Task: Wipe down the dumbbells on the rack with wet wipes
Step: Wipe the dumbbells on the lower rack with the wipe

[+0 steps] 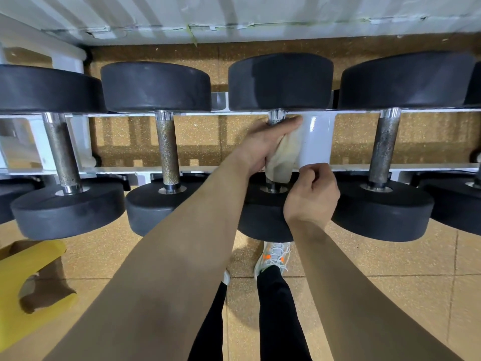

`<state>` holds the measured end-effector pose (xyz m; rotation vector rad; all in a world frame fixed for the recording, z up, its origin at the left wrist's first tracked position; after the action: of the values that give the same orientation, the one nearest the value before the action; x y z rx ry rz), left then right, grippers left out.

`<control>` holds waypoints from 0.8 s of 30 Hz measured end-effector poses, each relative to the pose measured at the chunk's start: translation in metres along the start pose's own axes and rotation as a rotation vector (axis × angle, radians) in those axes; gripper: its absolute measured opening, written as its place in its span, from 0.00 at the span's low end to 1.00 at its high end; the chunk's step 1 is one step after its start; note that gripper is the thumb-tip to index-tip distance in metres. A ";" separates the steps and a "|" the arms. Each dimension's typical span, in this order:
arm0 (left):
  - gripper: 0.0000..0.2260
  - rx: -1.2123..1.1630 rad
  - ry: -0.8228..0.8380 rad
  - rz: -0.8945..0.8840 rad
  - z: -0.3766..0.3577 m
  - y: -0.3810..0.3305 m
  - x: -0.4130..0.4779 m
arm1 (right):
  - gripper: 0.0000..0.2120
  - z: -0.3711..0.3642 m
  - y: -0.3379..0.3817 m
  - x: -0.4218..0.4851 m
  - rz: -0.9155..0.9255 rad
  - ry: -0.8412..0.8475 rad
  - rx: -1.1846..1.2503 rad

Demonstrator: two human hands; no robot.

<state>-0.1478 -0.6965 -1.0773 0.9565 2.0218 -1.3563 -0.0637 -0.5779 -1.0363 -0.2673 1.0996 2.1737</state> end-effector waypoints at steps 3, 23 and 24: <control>0.09 0.168 0.221 0.148 0.002 0.014 -0.011 | 0.12 0.001 0.002 0.000 -0.002 0.001 -0.004; 0.11 0.409 -0.163 0.131 0.051 0.018 -0.073 | 0.14 0.001 0.007 0.001 -0.011 0.092 -0.053; 0.13 0.363 -0.191 0.133 0.054 0.016 -0.077 | 0.15 0.000 0.008 0.002 -0.010 0.115 -0.084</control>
<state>-0.0862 -0.7631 -1.0484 1.0478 1.5740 -1.7033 -0.0704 -0.5800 -1.0320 -0.4393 1.0673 2.2220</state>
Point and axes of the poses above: each hand's wrist, its own x-axis towards the middle knuckle, its own z-axis out of the back of the hand, y = z × x, the point moved 5 cm from there along x, towards the middle knuckle, and after that the axes turned 7 degrees about y, right-handed, at the moved point
